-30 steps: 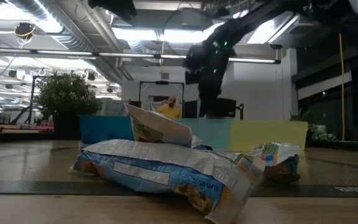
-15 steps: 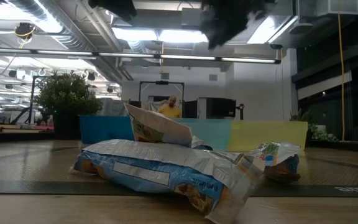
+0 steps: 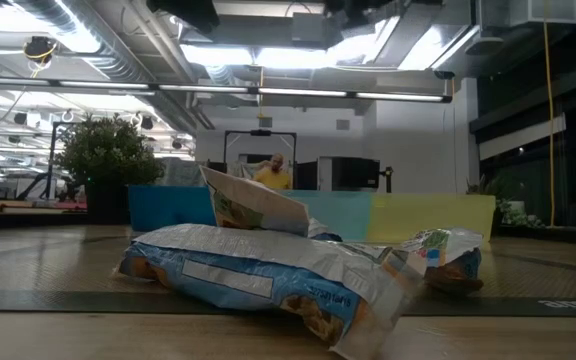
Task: Pick and place Granola Bars by type
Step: Put the blue granola bar into the green bin
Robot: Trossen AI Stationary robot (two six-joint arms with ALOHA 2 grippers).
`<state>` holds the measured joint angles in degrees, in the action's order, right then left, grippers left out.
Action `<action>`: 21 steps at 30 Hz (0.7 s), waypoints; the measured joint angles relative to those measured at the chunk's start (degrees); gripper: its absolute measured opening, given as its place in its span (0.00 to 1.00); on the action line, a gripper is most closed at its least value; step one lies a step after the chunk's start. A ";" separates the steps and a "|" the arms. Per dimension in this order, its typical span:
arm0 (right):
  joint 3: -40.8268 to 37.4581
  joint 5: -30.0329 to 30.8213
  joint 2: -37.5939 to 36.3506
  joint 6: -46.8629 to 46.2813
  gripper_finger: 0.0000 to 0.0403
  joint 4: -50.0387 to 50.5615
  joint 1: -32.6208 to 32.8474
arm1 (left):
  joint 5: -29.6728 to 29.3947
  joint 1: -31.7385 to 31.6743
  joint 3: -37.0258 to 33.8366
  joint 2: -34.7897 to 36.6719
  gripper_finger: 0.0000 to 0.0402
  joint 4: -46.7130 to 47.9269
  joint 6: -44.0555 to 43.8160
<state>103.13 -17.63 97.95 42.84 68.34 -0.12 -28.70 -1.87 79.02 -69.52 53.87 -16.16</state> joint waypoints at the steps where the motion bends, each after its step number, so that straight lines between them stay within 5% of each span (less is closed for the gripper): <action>1: 0.00 0.00 -0.03 -0.33 0.35 -0.79 0.74 | 0.07 0.00 0.00 0.00 0.35 0.01 -0.01; 12: -0.39 5.97 1.78 4.98 0.38 -11.13 6.43 | 2.88 0.00 0.00 -0.02 0.35 0.05 0.46; 21: -0.39 8.81 8.87 8.72 0.64 -18.27 7.27 | 3.29 0.00 -0.02 -0.02 0.35 0.42 1.35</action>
<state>102.74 -8.82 106.82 51.57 50.06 7.15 -25.41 -1.87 79.00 -69.54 54.28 -14.81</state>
